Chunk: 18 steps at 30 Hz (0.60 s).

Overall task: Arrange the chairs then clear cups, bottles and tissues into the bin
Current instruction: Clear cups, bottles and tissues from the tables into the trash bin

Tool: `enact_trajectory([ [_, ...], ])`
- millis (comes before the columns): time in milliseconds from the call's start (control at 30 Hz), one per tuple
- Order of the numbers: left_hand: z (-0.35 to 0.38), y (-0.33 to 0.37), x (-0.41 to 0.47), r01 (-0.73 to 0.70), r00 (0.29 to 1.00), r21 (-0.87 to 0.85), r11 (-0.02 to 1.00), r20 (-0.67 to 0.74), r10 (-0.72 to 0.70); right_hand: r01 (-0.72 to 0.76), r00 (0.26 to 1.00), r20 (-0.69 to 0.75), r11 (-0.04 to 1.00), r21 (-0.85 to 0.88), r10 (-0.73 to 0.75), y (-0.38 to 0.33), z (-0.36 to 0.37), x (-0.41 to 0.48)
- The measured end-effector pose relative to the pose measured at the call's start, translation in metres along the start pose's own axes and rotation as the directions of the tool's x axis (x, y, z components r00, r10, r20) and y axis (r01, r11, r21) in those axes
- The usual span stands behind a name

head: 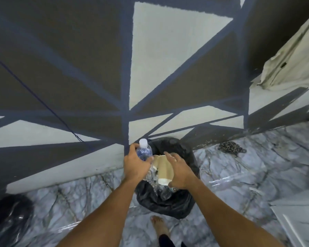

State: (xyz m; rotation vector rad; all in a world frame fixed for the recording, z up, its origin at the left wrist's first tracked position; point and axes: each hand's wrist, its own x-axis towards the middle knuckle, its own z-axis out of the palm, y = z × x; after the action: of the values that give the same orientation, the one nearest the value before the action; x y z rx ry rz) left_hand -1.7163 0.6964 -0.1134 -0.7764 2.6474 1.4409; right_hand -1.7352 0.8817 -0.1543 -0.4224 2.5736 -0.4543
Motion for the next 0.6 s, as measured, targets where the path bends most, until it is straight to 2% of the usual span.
enact_trajectory([
  [167,0.024,-0.003,0.031,0.073,0.997,0.032,0.997,-0.024,-0.072,-0.043,0.992,0.117,0.993,-0.107,0.056,0.025,0.009,0.036],
  [433,0.058,0.008,0.049,0.106,0.994,0.1,0.989,0.019,-0.108,-0.078,0.982,0.168,0.996,-0.032,0.082,0.045,-0.005,0.069],
  [600,0.071,0.011,0.062,0.186,0.979,0.129,0.974,0.059,-0.195,-0.062,0.987,0.149,0.998,0.013,0.059,0.044,-0.005,0.08],
])
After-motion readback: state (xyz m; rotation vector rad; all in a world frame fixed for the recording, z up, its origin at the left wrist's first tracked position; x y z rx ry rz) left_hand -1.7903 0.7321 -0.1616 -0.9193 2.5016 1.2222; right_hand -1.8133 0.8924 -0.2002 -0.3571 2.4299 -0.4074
